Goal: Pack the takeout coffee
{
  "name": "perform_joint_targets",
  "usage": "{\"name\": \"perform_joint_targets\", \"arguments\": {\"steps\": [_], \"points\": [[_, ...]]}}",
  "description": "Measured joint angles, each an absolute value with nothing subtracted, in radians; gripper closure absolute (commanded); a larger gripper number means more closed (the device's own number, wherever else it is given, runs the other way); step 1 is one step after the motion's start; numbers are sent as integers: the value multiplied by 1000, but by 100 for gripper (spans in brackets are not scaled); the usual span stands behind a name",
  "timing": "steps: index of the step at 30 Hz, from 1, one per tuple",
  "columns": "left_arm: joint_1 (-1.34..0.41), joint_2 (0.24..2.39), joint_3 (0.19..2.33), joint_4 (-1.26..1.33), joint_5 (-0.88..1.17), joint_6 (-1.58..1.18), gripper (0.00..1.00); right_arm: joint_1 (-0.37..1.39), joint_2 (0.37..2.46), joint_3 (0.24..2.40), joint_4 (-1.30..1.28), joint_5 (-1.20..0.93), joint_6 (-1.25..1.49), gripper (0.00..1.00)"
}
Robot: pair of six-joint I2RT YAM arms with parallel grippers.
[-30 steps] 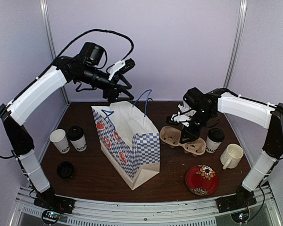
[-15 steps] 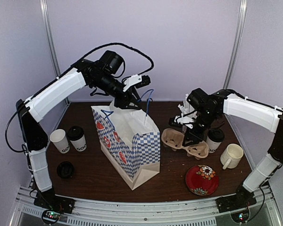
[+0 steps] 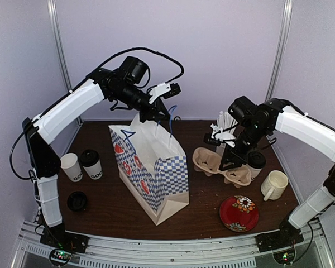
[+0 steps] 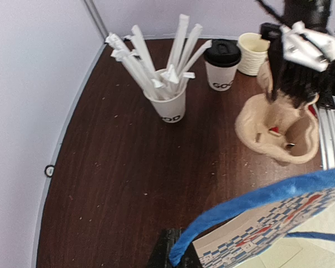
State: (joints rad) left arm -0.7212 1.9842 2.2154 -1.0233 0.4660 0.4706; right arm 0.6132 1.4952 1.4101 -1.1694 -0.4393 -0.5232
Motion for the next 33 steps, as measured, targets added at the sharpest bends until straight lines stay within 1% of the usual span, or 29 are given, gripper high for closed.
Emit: {"name": "perform_joint_targets", "arguments": {"steps": [8,13,19,23,29,33], "points": [[-720,1937,2202,-944,237,285,100,613,1412,1560,-1245,-463,-516,67],[-720,1872,2167,-931,139,165,100,613,1405,1706,-1290,-490,-516,67],[-720,1850,2148,-928,100,20,100,619,1422,1900,-1317,-566,-512,67],[-720,1850,2147,-929,101,-68,100,645,1439,1991,-1312,-598,-505,67],[-720,1852,2202,-991,47,-192,100,724,1486,2070,-1290,-617,-490,67],[-720,1852,2257,-1025,13,-255,100,818,1566,2141,-1285,-616,-490,67]]}}
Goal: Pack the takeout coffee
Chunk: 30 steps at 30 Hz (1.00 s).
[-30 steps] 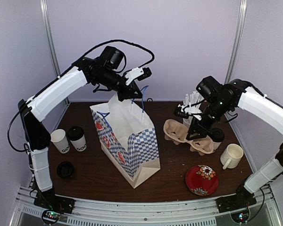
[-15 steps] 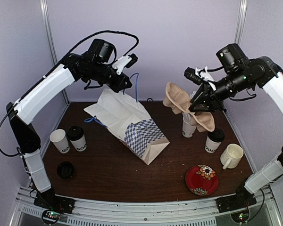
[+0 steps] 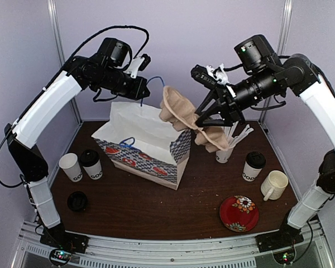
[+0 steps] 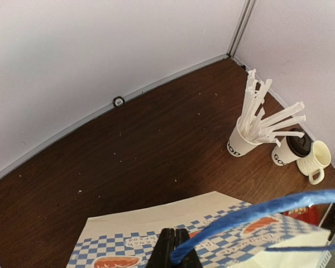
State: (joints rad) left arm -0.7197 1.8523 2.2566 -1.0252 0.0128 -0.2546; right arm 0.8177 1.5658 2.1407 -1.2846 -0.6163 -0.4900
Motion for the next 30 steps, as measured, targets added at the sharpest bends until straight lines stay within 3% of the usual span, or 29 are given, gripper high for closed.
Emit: {"name": "perform_joint_targets", "arguments": {"steps": [11,30], "points": [[-720,1852,2283,-1069,130,-403,100,996,1709,2368,-1247,-548,-492,67],[-720,1820,2230,-1047,524,-411,100,1004,1803,2423,-1204,-468,-613,66]]}}
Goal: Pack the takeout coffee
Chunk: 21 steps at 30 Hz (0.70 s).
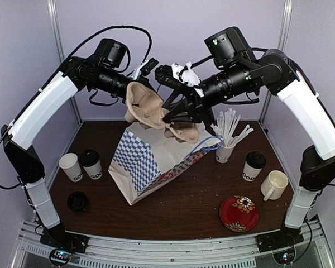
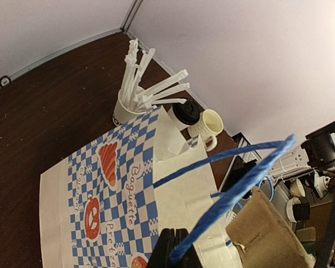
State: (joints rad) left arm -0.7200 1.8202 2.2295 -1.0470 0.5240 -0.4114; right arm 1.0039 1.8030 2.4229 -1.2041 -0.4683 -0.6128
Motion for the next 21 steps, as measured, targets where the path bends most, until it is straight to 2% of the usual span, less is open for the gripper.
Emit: {"name": "perform_joint_targets", "arguments": {"steps": [10,21], "points": [[-720,1777,2154,-1044,633,-352,100,1004,1796,2392,-1235,-490,-663,67],[-720,1798,2115,-1049,678,-289,100,1004,1780,2162,-1234,-493,-710,67]]}}
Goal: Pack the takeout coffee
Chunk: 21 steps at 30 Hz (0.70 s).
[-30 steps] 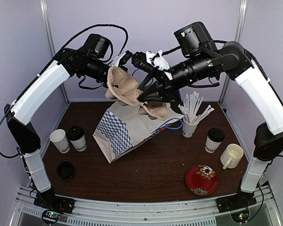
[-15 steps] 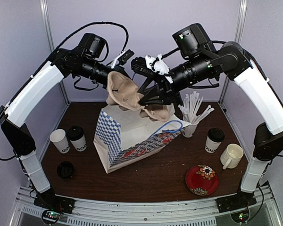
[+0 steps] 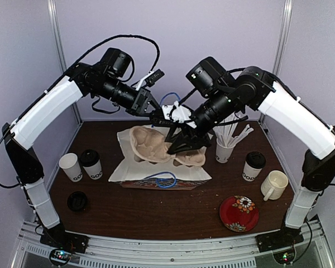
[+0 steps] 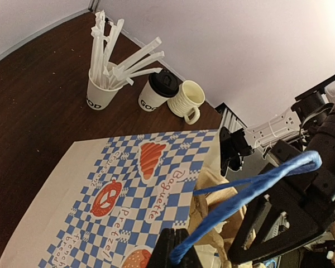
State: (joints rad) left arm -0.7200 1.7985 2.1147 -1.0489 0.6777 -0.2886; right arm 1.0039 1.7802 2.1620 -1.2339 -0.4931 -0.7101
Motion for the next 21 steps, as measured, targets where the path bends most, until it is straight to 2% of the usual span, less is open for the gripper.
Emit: {"name": "perform_joint_targets", "arguments": {"steps": [11,21], "points": [[-720,1802,2102,-1048,657,-282,100,1017,1780,2103,-1169,-395,-689,67],[-720,1808,2092,-1048,649,-282,100,1071,1791,2156,-1158,-384,-679,67]]}}
